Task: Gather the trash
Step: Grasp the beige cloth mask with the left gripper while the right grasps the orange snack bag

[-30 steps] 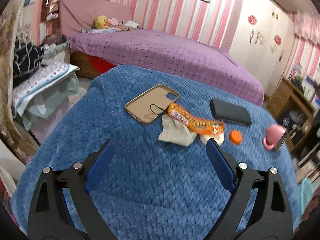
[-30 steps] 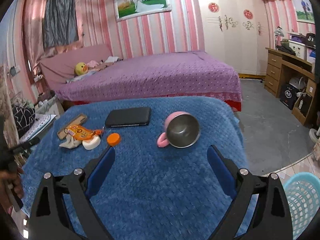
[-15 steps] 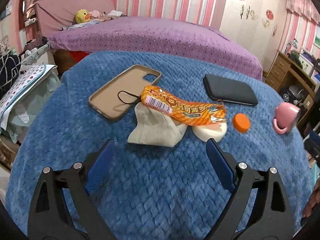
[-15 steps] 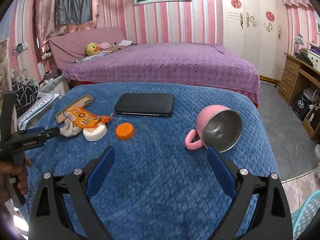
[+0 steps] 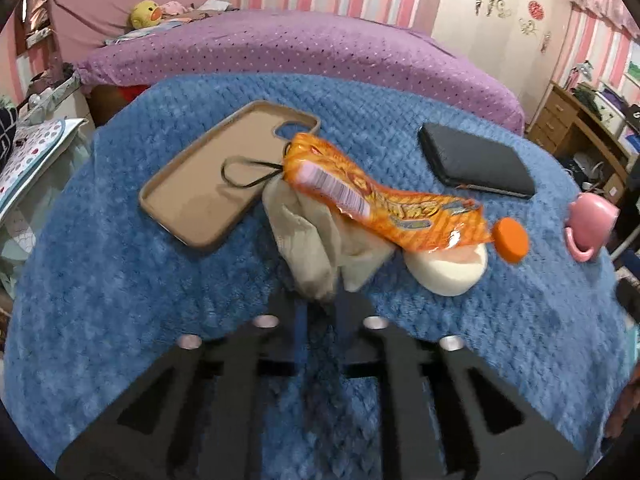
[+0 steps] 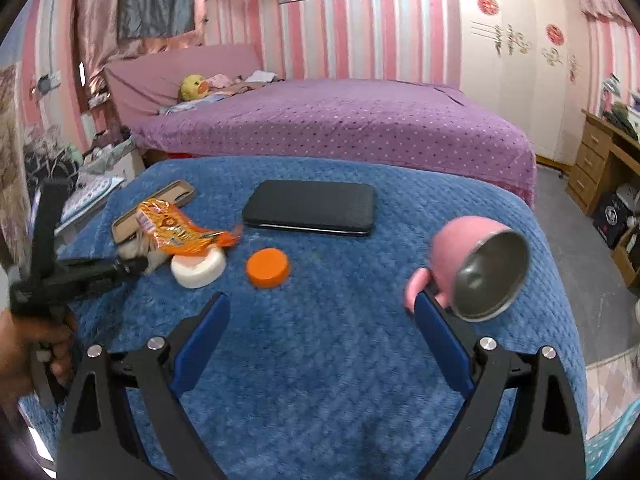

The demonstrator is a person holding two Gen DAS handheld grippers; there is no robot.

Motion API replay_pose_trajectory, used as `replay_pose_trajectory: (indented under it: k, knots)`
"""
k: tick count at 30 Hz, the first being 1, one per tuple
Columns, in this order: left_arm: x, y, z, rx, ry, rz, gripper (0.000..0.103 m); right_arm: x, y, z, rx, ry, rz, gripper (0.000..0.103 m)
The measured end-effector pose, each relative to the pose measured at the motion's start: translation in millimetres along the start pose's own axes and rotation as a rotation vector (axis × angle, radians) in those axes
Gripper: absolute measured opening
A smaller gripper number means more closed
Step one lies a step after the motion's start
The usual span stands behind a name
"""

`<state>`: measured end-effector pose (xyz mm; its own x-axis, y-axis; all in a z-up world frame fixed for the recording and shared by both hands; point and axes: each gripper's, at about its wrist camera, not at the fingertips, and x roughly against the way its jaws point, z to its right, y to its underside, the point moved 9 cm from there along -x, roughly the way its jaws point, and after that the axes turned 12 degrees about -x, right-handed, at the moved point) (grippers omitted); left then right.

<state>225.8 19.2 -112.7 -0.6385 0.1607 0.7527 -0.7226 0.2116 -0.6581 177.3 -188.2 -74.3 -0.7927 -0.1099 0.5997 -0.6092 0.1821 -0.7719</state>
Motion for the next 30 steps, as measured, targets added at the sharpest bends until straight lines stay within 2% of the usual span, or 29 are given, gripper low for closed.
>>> replay_pose_trajectory:
  k: [3, 6, 10, 13, 16, 22, 24, 26, 27, 28, 29, 30]
  knots:
    - [30, -12, -14, -0.026, -0.042, 0.053, 0.006, 0, 1, -15, 0.064, 0.021, 0.023, 0.091]
    - [56, -16, -40, -0.01, -0.107, 0.088, 0.006, 1, 0, -33, 0.082, 0.003, 0.032, 0.091]
    - [64, -11, -64, 0.038, -0.084, 0.089, 0.006, 1, -7, -69, 0.081, -0.061, 0.05, 0.091]
    - [65, -3, -79, 0.069, -0.086, 0.08, 0.006, -9, -11, -107, 0.145, -0.082, 0.042, 0.091]
    - [77, 0, -95, 0.114, -0.081, 0.108, 0.006, -39, -3, -152, 0.194, -0.137, -0.04, 0.091]
    - [100, 10, -125, 0.198, -0.086, 0.152, 0.006, -93, 23, -206, 0.271, -0.128, -0.158, 0.091]
    - [109, 11, -130, 0.21, -0.088, 0.17, 0.006, -110, 27, -215, 0.308, -0.099, -0.181, 0.091]
    - [115, 11, -133, 0.213, -0.087, 0.182, 0.006, -126, 30, -217, 0.364, -0.028, -0.188, 0.091]
    - [117, 12, -133, 0.212, -0.087, 0.185, 0.006, -130, 29, -218, 0.365, -0.026, -0.197, 0.091]
    - [119, 13, -134, 0.212, -0.087, 0.186, 0.006, -132, 27, -219, 0.347, -0.042, -0.206, 0.086]
    - [120, 14, -135, 0.21, -0.085, 0.187, 0.006, -133, 24, -220, 0.321, -0.075, -0.22, 0.063]
    - [121, 15, -135, 0.208, -0.084, 0.188, 0.006, -133, 22, -220, 0.303, -0.097, -0.231, 0.046]
